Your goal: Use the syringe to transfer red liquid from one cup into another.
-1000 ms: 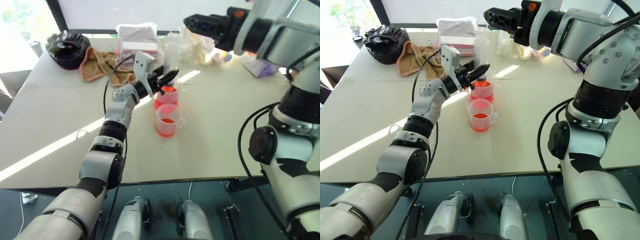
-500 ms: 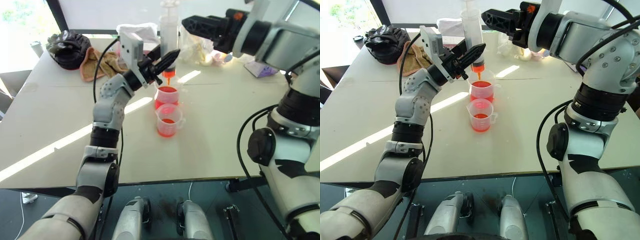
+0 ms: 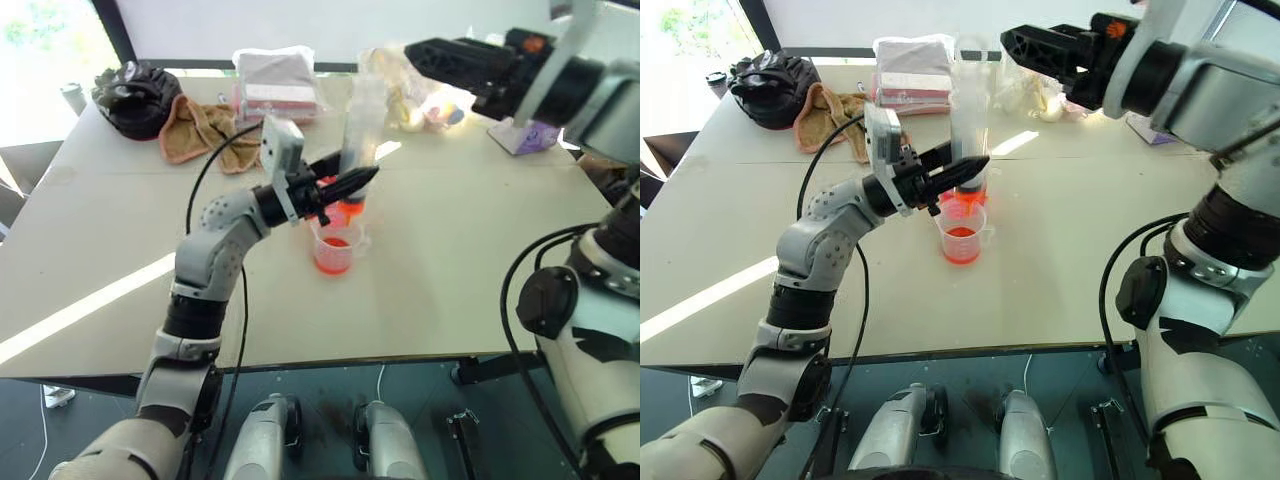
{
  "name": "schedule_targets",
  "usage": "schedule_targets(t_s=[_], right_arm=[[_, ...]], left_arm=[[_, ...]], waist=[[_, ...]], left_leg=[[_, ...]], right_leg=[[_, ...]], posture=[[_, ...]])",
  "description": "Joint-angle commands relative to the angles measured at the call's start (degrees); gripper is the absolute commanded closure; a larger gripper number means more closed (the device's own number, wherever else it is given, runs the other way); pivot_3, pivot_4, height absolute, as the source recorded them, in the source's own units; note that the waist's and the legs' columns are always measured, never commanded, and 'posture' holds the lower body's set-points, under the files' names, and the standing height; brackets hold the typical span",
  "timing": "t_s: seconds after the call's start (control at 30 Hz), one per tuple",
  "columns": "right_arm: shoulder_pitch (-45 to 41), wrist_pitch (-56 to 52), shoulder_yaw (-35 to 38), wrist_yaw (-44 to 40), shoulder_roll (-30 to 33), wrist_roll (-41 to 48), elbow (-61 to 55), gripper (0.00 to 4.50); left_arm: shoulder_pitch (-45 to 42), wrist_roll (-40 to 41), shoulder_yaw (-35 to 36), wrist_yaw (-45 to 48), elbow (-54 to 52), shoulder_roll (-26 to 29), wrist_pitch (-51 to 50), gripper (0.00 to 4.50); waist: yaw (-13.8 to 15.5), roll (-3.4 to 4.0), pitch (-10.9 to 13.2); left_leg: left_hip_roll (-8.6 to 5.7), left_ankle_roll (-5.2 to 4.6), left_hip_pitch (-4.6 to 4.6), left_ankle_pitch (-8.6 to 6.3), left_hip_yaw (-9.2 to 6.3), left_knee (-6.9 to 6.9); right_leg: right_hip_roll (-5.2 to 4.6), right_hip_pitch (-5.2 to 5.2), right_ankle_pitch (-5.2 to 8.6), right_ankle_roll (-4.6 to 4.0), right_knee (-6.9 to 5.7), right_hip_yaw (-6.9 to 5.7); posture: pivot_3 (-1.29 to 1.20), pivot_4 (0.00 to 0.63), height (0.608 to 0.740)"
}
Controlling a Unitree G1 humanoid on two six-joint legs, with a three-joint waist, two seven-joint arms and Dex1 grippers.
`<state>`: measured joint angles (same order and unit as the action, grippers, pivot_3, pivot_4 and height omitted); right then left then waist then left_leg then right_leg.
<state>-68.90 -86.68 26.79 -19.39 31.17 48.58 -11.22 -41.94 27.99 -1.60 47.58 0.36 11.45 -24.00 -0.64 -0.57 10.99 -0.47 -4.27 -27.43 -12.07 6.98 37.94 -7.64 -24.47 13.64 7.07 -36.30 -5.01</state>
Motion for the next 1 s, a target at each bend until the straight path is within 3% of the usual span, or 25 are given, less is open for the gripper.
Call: schedule_targets(t_s=[0.03,0.3,0.6,1.0], right_arm=[[-0.5,-4.7,5.7,-1.3,1.9,6.8,-7.1,1.43],[1.6,-5.8,6.9,-0.6,6.8,24.7,-5.3,1.43],[6.3,1.1,1.3,7.8,2.8,21.0,-2.9,1.43],[8.2,6.0,-3.3,9.1,0.9,21.6,-1.7,1.43]], left_arm=[[1.3,-1.4,-1.2,1.9,-1.1,1.3,3.3,3.14],[2.4,-2.8,-2.7,4.2,0.5,1.9,5.8,3.14],[2.3,-3.4,-2.6,4.1,1.0,1.6,6.4,3.14],[3.1,-3.5,-2.9,3.4,-0.2,1.8,6.2,3.14]], waist=[[0.0,0.00,0.0],[-0.1,0.00,0.0],[0.1,0.00,0.0],[0.0,0.00,0.0]], left_leg=[[0.00,0.00,0.00,0.00,0.00,0.00],[0.01,0.11,0.00,-0.10,-0.03,0.01],[0.09,0.02,0.00,-0.04,-0.03,0.01],[0.08,-0.03,0.00,-0.02,0.00,0.03]], right_leg=[[-0.01,0.00,0.00,0.00,0.01,0.00],[-0.06,0.02,-0.04,-0.07,0.09,0.03],[-0.07,0.02,-0.07,-0.12,0.11,0.04],[0.00,0.02,-0.07,-0.11,0.10,0.03]], posture=[[0.00,0.150,0.740],[0.00,0.150,0.740],[0.00,0.150,0.740],[0.00,0.150,0.740]])
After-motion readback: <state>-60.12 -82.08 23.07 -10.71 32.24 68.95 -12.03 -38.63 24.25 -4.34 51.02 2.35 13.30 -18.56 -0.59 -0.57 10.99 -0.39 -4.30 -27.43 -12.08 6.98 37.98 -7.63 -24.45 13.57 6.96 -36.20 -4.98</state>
